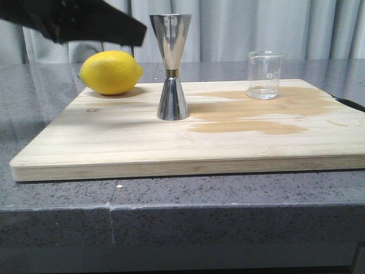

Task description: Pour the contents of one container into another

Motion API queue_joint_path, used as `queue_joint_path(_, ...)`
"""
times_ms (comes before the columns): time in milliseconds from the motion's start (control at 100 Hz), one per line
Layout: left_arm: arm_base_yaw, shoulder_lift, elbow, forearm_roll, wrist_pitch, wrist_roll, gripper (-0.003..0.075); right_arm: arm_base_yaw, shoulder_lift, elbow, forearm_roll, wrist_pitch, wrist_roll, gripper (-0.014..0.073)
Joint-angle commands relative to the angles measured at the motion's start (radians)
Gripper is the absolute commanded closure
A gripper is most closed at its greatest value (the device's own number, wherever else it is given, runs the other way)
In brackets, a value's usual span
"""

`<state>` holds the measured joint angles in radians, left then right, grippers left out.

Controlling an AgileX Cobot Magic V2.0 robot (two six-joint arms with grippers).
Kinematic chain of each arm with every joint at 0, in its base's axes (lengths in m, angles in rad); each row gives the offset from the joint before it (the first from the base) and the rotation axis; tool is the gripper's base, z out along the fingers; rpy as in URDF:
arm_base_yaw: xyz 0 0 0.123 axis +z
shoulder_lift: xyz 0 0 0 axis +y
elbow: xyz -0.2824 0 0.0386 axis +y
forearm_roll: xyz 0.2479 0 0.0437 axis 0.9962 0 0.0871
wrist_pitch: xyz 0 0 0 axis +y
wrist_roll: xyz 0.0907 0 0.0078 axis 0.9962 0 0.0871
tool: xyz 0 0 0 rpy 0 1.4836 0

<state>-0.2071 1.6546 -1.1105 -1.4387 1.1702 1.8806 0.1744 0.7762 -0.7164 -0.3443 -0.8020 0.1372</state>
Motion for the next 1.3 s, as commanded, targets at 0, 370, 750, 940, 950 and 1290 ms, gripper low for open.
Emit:
queue_joint_path(0,0.023,-0.094,-0.019,-0.061,0.109,-0.014,0.0311,-0.006,-0.006,-0.023,0.012,-0.041,-0.004,0.0011)
queue_joint_path(370,0.141,-0.36,-0.019,-0.154,0.109,-0.068,0.0322,-0.006,-0.006,-0.023,0.012,-0.041,-0.004,0.0012)
queue_joint_path(750,0.216,-0.661,-0.068,-0.344,-0.212,-0.179,0.0473,-0.006,-0.039,-0.068,0.154,0.294,-0.186,0.0012)
queue_joint_path(940,0.216,-0.868,-0.045,-0.269,-0.77,-0.221,0.0478,-0.006,-0.131,-0.12,0.26,0.49,-0.418,0.0013)
queue_joint_path(950,0.216,-0.876,-0.039,-0.269,-0.785,-0.221,0.0478,-0.006,-0.135,-0.123,0.26,0.501,-0.423,0.0013)
queue_joint_path(1290,0.216,-1.29,0.315,-0.265,-0.984,-0.221,0.0478,-0.125,-0.372,-0.12,0.246,1.032,-0.442,0.0013)
